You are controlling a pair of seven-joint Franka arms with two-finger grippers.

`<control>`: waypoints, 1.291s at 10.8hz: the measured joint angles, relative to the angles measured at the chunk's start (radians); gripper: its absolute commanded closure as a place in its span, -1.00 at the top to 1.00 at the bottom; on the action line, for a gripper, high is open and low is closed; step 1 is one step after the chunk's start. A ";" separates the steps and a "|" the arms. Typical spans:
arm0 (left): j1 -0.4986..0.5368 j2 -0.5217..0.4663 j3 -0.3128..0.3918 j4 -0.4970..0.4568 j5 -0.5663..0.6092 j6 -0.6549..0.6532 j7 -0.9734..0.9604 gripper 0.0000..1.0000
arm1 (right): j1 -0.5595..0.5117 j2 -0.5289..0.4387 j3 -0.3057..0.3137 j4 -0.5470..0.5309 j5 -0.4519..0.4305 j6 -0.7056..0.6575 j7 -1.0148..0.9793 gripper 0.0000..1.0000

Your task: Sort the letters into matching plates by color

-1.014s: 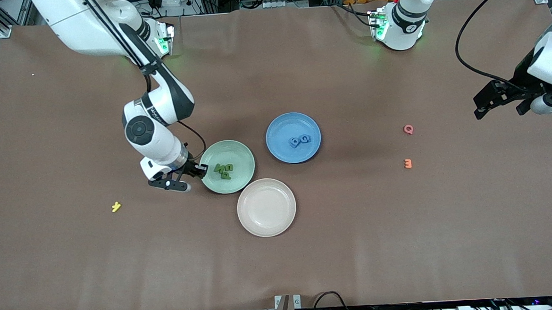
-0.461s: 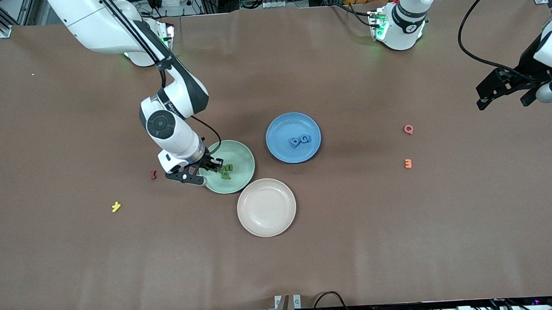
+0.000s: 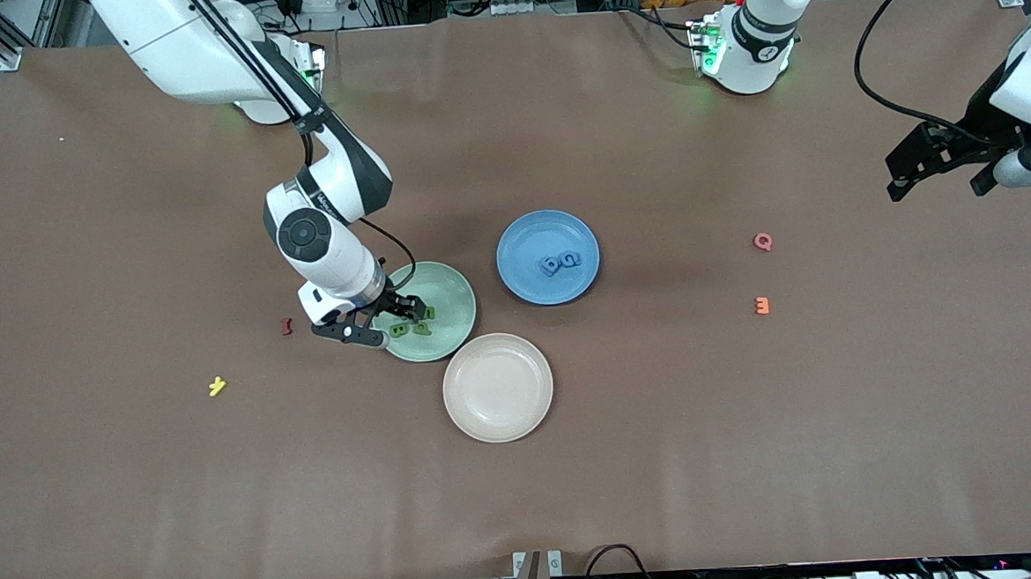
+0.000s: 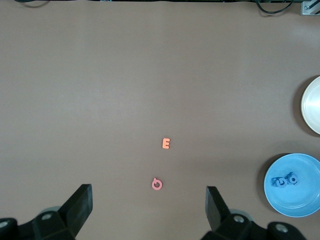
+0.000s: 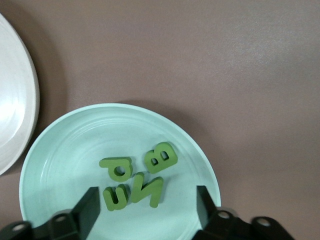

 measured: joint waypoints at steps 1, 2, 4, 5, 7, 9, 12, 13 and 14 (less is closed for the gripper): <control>0.000 0.001 0.001 0.000 0.000 -0.001 0.000 1.00 | 0.000 0.000 -0.002 0.003 0.000 0.000 0.000 1.00; 0.000 0.002 0.002 0.000 0.000 -0.002 0.000 1.00 | 0.000 0.000 -0.007 0.006 0.000 0.000 0.000 1.00; 0.001 0.007 0.002 0.000 -0.003 -0.002 0.000 1.00 | -0.003 0.000 -0.038 0.012 -0.003 0.000 -0.031 1.00; 0.006 0.009 0.002 0.000 -0.011 -0.003 0.000 1.00 | -0.006 0.000 -0.067 0.017 -0.005 0.000 -0.087 1.00; 0.030 0.011 -0.016 -0.001 -0.015 -0.007 -0.001 1.00 | -0.033 0.000 -0.116 0.024 -0.005 0.000 -0.200 1.00; 0.074 0.013 -0.074 -0.003 -0.015 -0.008 -0.025 1.00 | -0.073 0.000 -0.157 0.031 -0.005 0.000 -0.333 1.00; 0.084 0.016 -0.084 -0.008 -0.015 -0.009 -0.029 1.00 | -0.146 0.000 -0.186 0.036 -0.005 0.000 -0.477 1.00; 0.088 0.017 -0.084 -0.014 -0.015 -0.009 -0.029 1.00 | -0.162 0.000 -0.196 0.037 -0.006 -0.001 -0.509 1.00; 0.090 0.017 -0.084 -0.016 -0.015 -0.009 -0.029 1.00 | -0.180 0.000 -0.205 0.037 -0.006 -0.002 -0.545 1.00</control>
